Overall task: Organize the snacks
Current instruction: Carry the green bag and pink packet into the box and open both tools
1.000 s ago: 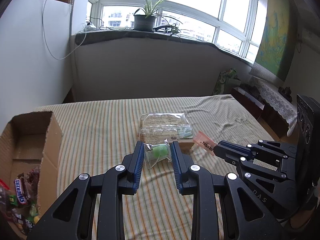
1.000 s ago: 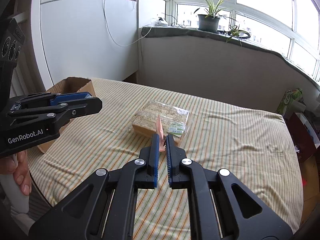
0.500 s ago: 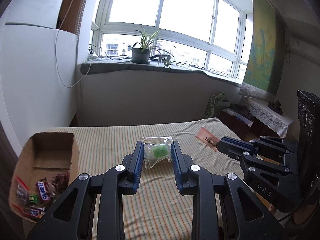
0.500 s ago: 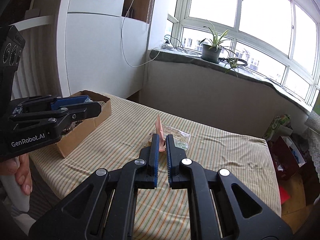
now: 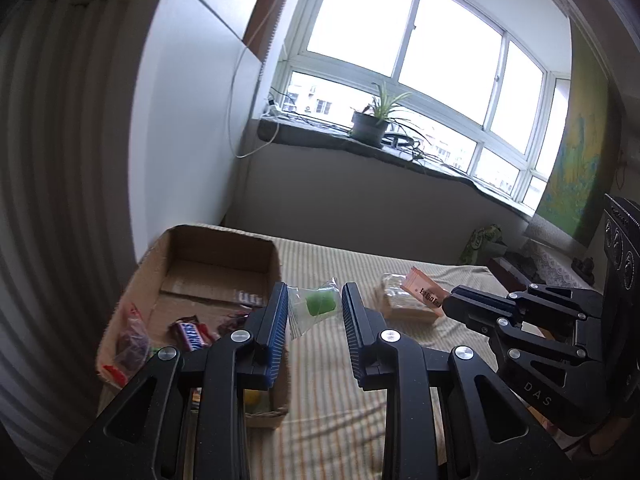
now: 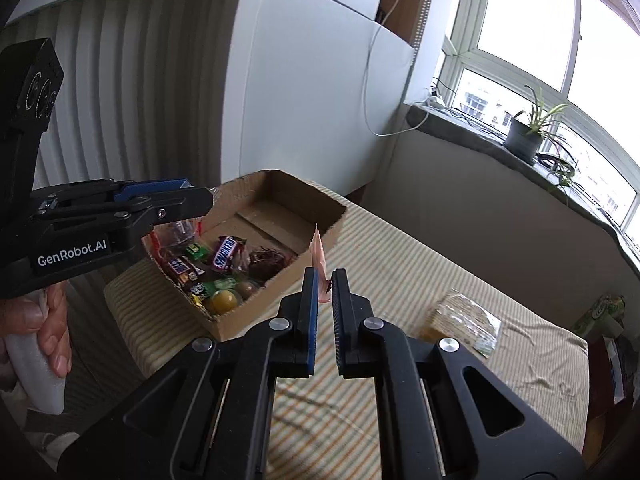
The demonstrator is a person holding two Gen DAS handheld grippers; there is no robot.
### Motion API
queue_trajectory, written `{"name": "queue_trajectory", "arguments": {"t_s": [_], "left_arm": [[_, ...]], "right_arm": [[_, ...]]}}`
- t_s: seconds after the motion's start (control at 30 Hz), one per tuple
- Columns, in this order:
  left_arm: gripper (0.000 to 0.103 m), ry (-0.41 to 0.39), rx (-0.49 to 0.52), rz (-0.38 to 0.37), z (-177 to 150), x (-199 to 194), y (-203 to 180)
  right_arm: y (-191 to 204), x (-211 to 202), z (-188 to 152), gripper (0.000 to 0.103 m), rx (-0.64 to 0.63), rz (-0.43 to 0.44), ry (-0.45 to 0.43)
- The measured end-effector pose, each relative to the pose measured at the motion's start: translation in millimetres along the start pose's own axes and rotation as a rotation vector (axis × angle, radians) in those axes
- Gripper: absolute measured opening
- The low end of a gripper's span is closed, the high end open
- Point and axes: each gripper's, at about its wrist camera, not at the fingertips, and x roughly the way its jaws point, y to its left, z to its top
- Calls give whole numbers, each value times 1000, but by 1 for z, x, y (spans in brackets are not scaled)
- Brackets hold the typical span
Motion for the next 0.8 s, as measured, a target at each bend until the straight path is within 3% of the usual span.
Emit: {"name": "queue_trajectory", "arguments": {"t_s": [0.27,0.47,0.7,0.77,0.8], "left_arm": [[25,-35,-93,123,1,-24,65],[26,-21,-91,120,5,-10,73],[27,59,-116,121,-6,30,86],[33,90,-122,134,-9,40,91],[44,96,-128,145,-10,43,93]], "right_arm": [[41,34,32,7,-65,94,-19],[38,57,35,7,-58,112,-2],[33,109,32,8,-39,167,68],[35,121,30,17,-46,173,85],[34,124,29,18,-43,171,83]]}}
